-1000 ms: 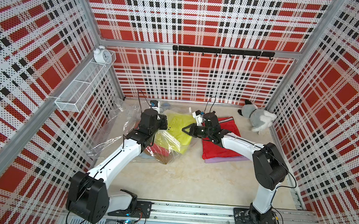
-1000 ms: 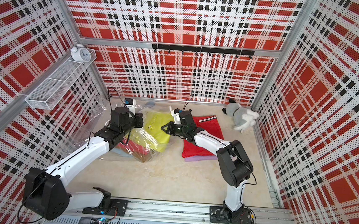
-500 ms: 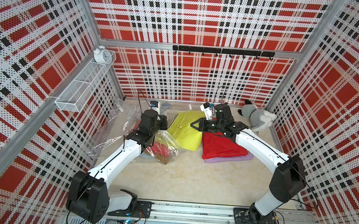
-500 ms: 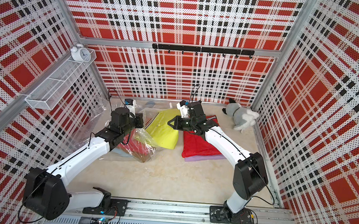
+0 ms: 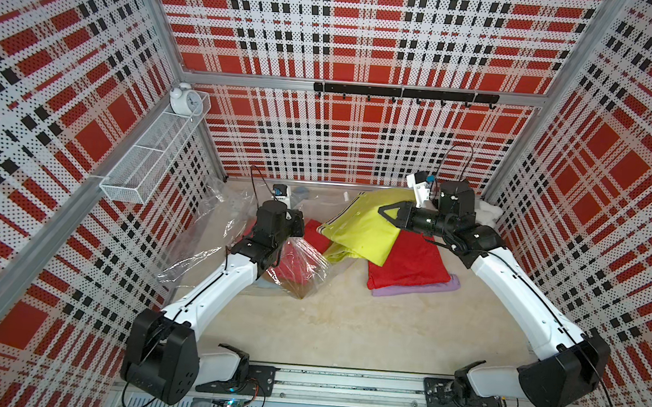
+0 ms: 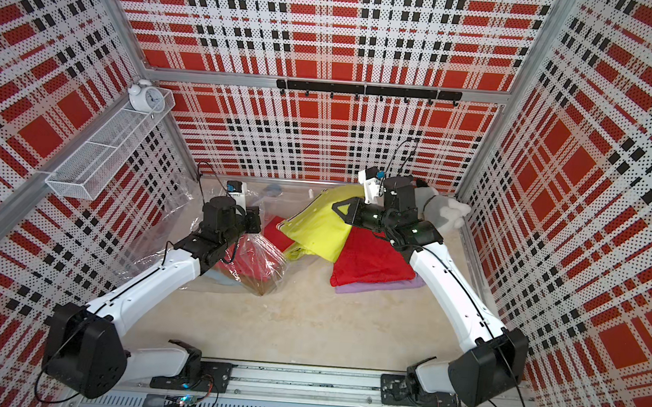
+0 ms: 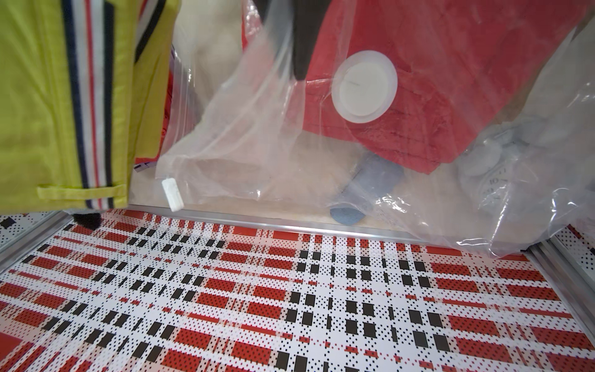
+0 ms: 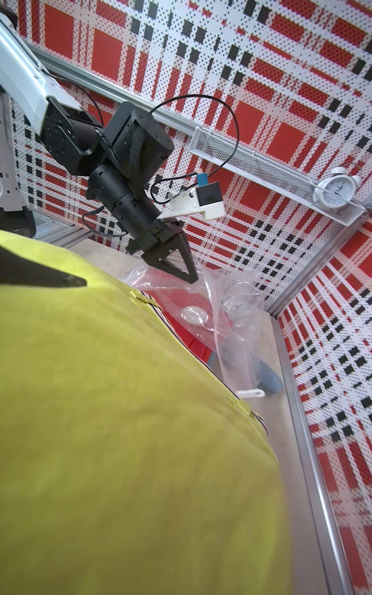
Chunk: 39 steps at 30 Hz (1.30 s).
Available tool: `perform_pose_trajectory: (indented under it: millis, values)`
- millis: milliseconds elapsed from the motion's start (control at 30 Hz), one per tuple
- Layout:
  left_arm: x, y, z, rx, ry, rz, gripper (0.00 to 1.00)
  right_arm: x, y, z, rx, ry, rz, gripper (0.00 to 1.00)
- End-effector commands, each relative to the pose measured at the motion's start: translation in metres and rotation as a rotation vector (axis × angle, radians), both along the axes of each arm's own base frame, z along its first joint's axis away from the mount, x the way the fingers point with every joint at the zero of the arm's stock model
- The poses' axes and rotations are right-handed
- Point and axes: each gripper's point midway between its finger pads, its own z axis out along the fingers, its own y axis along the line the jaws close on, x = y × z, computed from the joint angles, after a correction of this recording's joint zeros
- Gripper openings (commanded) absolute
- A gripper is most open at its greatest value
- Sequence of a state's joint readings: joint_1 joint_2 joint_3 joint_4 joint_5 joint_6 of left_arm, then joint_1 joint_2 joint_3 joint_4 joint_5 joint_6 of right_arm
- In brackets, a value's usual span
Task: Take the trousers out of the vacuum bag
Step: Place the trousers at the center of the board.
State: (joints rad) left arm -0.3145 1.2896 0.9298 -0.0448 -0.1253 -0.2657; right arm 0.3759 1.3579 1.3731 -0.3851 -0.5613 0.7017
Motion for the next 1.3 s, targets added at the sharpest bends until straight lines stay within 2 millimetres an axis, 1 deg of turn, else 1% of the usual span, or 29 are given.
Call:
perform_pose_trajectory:
  millis: [0,100,233,367,600,833,900,1100,1133,1267]
  values:
    - [0.001,0.008,0.0,-0.002,-0.016,0.036,0.0,-0.005,-0.027,0.059,0.073,-0.167,-0.076,0.0]
    - [0.001,0.009,-0.001,-0.004,-0.014,0.038,0.0,-0.002,-0.045,0.066,0.076,-0.178,-0.141,0.0]
    - [0.002,0.009,-0.002,-0.005,-0.014,0.039,0.0,0.009,-0.064,0.066,0.061,-0.185,-0.243,0.0]
    - [0.001,0.01,-0.002,-0.005,-0.015,0.041,0.0,0.023,-0.073,0.069,0.083,-0.194,-0.298,0.0]
    - [-0.003,0.015,-0.004,-0.007,-0.013,0.053,0.0,0.055,-0.086,0.069,0.118,-0.208,-0.402,0.0]
    - [-0.007,0.029,-0.007,-0.019,-0.011,0.097,0.0,0.089,-0.1,0.067,0.147,-0.24,-0.499,0.0]
    - [-0.008,0.033,-0.007,-0.025,-0.01,0.107,0.0,0.1,-0.103,0.062,0.149,-0.236,-0.519,0.0]
    - [-0.01,0.034,-0.005,-0.036,-0.011,0.105,0.0,0.125,-0.109,0.048,0.176,-0.227,-0.569,0.0]
    - [-0.009,0.046,-0.005,-0.036,-0.01,0.136,0.0,0.129,-0.109,0.044,0.179,-0.222,-0.575,0.0]
    - [-0.011,0.05,-0.003,-0.034,-0.013,0.144,0.0,0.139,-0.112,0.035,0.183,-0.213,-0.599,0.0]
